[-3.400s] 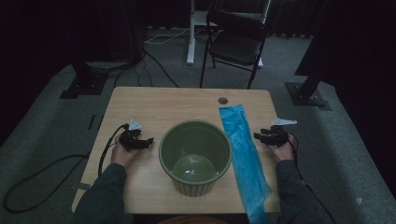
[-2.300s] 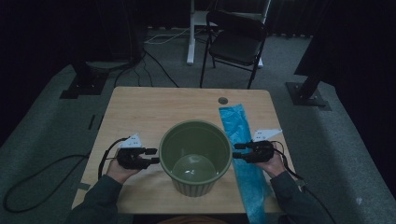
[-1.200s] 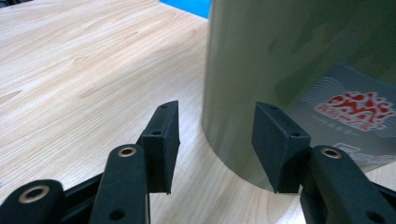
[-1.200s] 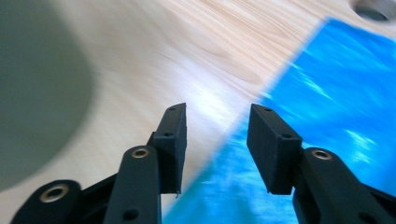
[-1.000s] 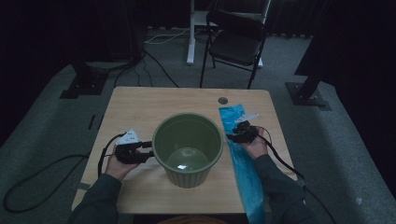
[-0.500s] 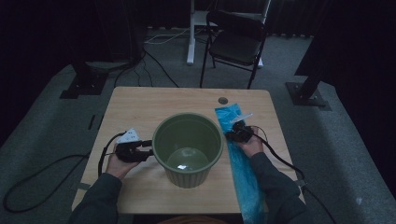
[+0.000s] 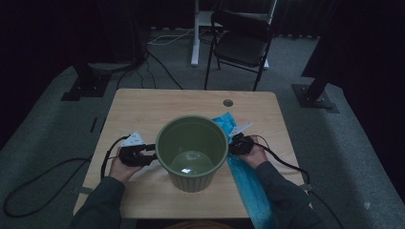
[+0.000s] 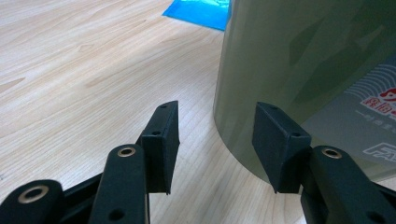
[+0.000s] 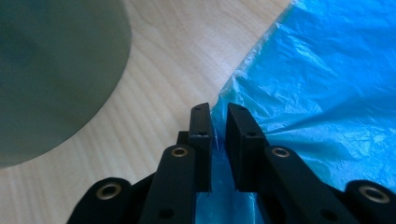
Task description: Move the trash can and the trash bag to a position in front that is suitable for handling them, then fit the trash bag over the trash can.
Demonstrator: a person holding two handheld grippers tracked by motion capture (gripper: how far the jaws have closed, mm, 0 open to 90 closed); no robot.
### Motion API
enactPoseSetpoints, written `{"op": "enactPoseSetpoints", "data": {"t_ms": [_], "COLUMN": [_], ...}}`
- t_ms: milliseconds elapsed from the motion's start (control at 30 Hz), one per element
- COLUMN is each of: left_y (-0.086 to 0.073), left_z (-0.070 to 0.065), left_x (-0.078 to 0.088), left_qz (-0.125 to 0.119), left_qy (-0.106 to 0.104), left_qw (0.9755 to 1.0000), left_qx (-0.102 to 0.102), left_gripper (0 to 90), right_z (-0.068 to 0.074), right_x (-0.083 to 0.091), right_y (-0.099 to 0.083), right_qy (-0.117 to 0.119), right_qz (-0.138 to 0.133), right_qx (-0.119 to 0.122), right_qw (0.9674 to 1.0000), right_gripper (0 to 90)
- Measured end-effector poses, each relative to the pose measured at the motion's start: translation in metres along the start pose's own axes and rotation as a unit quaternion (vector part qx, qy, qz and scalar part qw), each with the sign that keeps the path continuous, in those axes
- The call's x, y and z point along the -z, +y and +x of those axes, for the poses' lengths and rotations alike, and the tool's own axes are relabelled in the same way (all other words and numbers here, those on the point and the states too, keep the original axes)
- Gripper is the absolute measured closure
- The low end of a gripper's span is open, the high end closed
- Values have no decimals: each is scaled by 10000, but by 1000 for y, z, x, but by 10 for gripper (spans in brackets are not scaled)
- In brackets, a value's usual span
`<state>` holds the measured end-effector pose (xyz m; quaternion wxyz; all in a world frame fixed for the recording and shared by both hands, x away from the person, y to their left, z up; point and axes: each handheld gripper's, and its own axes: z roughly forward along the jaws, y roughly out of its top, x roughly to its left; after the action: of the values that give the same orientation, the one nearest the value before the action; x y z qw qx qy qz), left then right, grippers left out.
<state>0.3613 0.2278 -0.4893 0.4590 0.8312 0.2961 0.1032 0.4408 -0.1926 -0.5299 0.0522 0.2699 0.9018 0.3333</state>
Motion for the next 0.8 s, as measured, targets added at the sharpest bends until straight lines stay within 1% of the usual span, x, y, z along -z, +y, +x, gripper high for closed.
{"op": "enactPoseSetpoints", "data": {"t_ms": [100, 133, 167, 233, 300, 333, 367, 400, 433, 467, 500, 533, 600, 633, 733, 767, 800], "left_y": [0, 0, 0, 0, -1, -1, -1, -1, -1, -1, -1, -1, -2, -2, -2, -2, -2], "left_z": [0, 0, 0, 0, 0, 0, 0, 0, 0, 0, 0, 0, 0, 0, 0, 0, 0], "left_x": [-1, -1, -1, -1, -1, -1, -1, -1, -1, -1, 0, 0, 0, 0, -1, -1, -1], "left_qz": [28, 28, 46, 53, 56, 63, 63, 63, 61, 60, 56, 56, 64, 86, 93, 97, 106], "left_qy": [-13, -13, -4, 3, 4, 8, 8, 6, 6, 14, 11, 11, 14, 30, 29, 29, 26], "left_qw": [10000, 10000, 10000, 10000, 10000, 10000, 10000, 10000, 10000, 10000, 10000, 10000, 10000, 10000, 10000, 9999, 9999], "left_qx": [-10, -10, -4, -2, 1, 4, 4, 10, 11, 10, 13, 13, 14, 5, 7, 6, 7], "left_gripper": [512, 511, 511, 510, 510, 510, 510, 510, 510, 510, 508, 508, 507, 505, 504, 504, 503], "right_z": [4, 4, 4, 5, 5, 5, 5, 5, 4, 4, 4, 4, 4, 3, 2, 3, 4], "right_x": [1, 1, 1, 1, 1, 1, 1, 3, 6, 6, 11, 14, 14, 16, 14, 9, 7], "right_y": [-2, -2, -2, -3, -4, -5, -5, -5, -4, -4, -3, -3, -3, -3, -3, -3, -3], "right_qy": [27, 27, 109, 181, 169, 78, 78, 41, -24, -24, -162, -256, -256, -556, -623, -675, -660], "right_qz": [-17, -17, -34, -79, -119, -151, -151, -207, -313, -313, -412, -449, -449, -455, -420, -348, -314], "right_qx": [-2, -2, -20, -93, -118, -118, -118, -119, -175, -175, -196, -222, -222, -267, -288, -293, -306], "right_qw": [10000, 10000, 9999, 9998, 9997, 9998, 9998, 9997, 9994, 9994, 9988, 9984, 9984, 9971, 9968, 9967, 9969], "right_gripper": [740, 740, 660, 585, 491, 459, 459, 437, 389, 389, 364, 343, 343, 297, 272, 257, 240]}}
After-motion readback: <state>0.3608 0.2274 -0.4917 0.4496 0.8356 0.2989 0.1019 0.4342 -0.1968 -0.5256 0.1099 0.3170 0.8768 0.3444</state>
